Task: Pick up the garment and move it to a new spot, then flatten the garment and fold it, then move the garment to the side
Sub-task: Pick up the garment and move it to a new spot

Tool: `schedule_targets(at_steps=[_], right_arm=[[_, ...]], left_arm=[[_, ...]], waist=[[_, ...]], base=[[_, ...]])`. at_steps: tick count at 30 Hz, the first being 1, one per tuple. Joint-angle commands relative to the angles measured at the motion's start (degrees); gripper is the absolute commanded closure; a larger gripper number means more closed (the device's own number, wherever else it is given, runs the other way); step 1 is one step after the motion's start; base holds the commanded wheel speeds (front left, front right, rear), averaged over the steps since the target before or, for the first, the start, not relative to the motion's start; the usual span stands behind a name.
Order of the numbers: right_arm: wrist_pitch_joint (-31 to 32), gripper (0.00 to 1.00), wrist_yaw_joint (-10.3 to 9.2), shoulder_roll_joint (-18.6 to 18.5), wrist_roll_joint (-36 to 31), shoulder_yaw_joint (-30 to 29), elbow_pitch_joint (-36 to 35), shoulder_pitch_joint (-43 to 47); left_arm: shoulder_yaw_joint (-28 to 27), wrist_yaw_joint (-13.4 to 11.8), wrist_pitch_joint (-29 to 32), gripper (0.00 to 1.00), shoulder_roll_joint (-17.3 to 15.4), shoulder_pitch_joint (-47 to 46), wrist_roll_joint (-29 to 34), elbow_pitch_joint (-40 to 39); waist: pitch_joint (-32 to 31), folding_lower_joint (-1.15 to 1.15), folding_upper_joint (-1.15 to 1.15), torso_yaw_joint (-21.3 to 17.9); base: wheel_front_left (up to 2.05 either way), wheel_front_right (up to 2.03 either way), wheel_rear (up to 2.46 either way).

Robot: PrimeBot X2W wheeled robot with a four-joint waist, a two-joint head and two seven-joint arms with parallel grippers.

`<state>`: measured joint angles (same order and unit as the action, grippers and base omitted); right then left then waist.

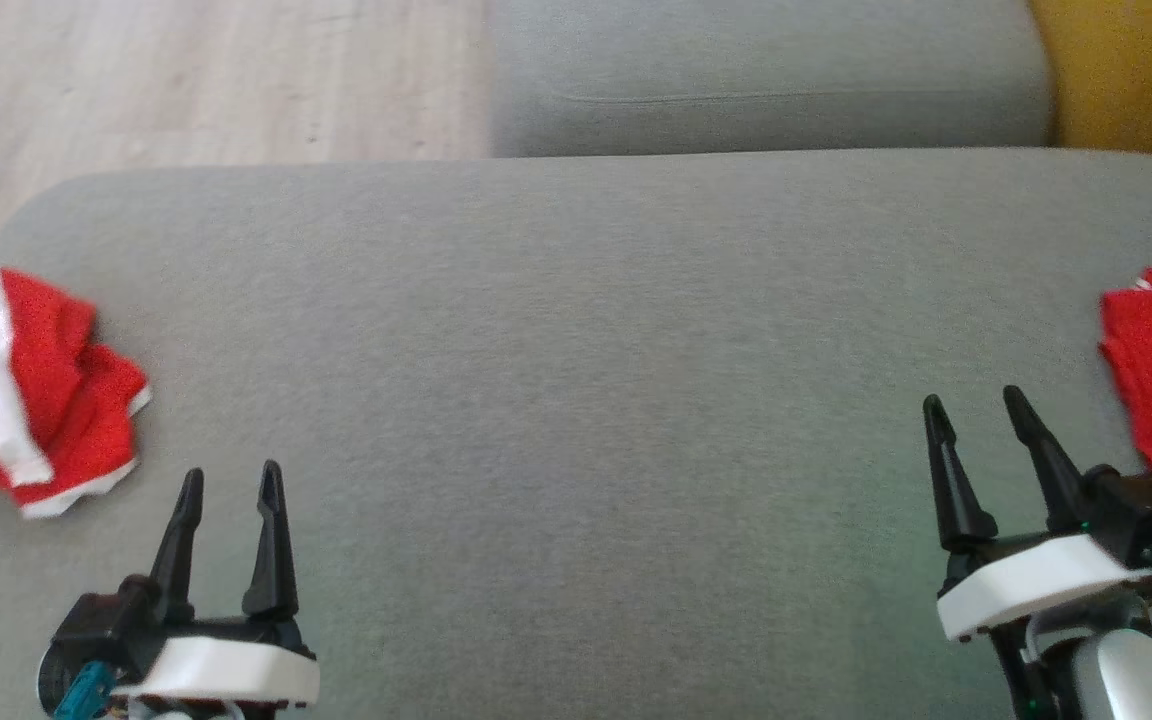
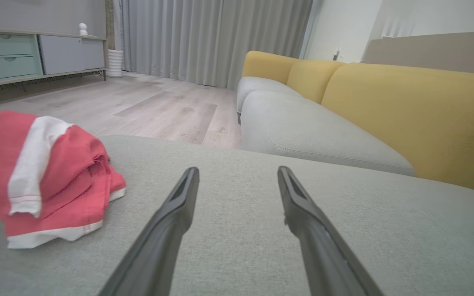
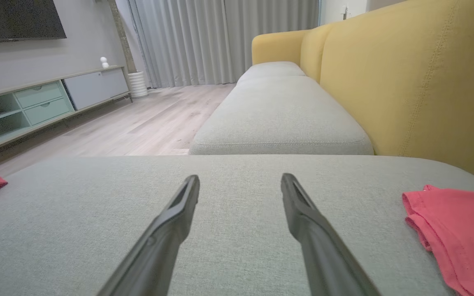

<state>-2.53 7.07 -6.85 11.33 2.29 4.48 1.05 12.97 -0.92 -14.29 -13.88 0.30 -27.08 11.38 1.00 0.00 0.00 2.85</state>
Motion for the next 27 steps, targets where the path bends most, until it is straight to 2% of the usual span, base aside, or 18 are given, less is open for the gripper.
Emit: schedule_targets(at_steps=[1, 9, 15, 27], right_arm=[[-0.72, 0.0, 0.42, -0.19, -0.42, 1.59, -1.9, -1.45], [-1.06, 0.0, 0.42, -0.33, -0.16, 3.81, -0.71, -1.77], [-1.13, 0.0, 0.42, -0.33, 0.33, 5.71, 0.3, -2.32], [-1.52, 0.0, 0.42, -0.17, 0.9, 6.77, 1.42, -2.4]], left_arm=[[-2.24, 0.25, -0.49, 0.0, -1.15, -2.68, 0.65, -1.34], [-2.33, -0.05, -0.11, 0.0, -1.78, -1.95, 0.34, -1.63], [-2.54, -0.41, 0.08, 0.0, -2.23, -1.35, 0.08, -1.94], [-3.51, -1.61, 0.88, 0.0, -2.39, -0.44, -1.49, -2.96]], waist=[[0.06, 0.0, 0.0, 3.13], [-0.2, 0.0, 0.0, 11.53], [-0.42, 0.0, 0.0, 15.66], [-1.23, 0.0, 0.0, 17.14]], base=[[0.0, 0.0, 0.0], [0.0, 0.0, 0.0], [0.0, 0.0, 0.0], [0.0, 0.0, 0.0]])
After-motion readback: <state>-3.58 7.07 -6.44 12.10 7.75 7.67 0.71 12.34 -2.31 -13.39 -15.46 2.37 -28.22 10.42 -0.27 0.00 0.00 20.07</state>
